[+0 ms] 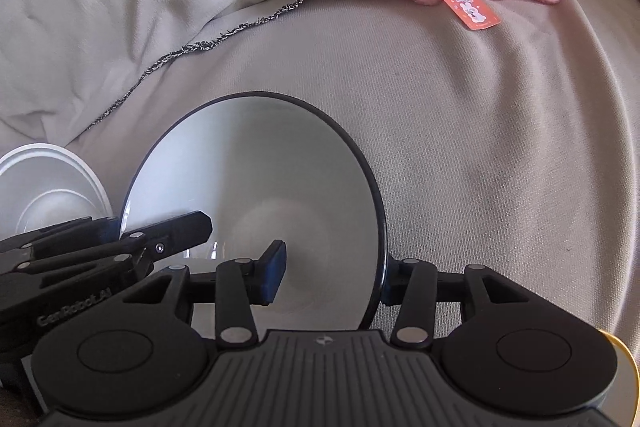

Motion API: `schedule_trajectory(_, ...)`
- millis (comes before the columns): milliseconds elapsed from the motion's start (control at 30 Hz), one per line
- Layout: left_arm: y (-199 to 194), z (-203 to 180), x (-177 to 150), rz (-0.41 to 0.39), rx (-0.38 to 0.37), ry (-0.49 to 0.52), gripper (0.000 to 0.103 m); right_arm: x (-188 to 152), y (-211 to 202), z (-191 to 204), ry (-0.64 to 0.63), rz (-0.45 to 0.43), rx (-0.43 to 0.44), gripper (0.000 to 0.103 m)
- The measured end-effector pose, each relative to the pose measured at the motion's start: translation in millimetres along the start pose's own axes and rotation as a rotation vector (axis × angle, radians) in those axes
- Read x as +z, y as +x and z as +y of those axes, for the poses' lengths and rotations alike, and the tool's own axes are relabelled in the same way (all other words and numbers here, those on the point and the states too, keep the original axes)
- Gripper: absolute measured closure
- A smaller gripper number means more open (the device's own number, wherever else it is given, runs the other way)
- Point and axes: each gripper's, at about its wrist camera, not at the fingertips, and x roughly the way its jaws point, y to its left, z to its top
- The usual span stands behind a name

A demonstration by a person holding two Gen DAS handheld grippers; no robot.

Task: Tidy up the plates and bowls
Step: 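Grip the blue bowl's rim with the left gripper while the right gripper grips the opposite rim, then carry the blue bowl with both grippers and lower it onto the yellow-rimmed bowl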

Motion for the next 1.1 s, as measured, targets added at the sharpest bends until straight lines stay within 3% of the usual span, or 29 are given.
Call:
schedule_trajectory(133,-10,-3,2,-0.04,0.004,0.001,0.061,1,0,-3,0.013,0.002,0.009,0.057)
schedule_trajectory(233,-9,-3,1,-0.05,0.058,0.016,0.061,2,-1,-3,0.017,0.0,0.01,0.057)
schedule_trajectory(500,10,2,2,0.001,0.053,-0.008,0.062,2,-6,-7,0.043,-0.013,0.052,0.057)
schedule_trajectory(667,28,-6,1,0.053,0.105,0.002,0.069,2,-3,-6,-0.001,-0.021,0.07,0.058)
schedule_trajectory(900,39,-25,5,0.073,0.192,0.057,0.069,7,0,-13,-0.031,0.016,0.111,0.064)
schedule_trajectory(1000,38,-26,1,0.063,0.203,0.075,0.068,6,2,-15,-0.059,0.02,0.13,0.064)
schedule_trajectory(1100,41,-22,8,0.094,0.195,0.026,0.068,7,3,-16,-0.067,0.021,0.151,0.064)
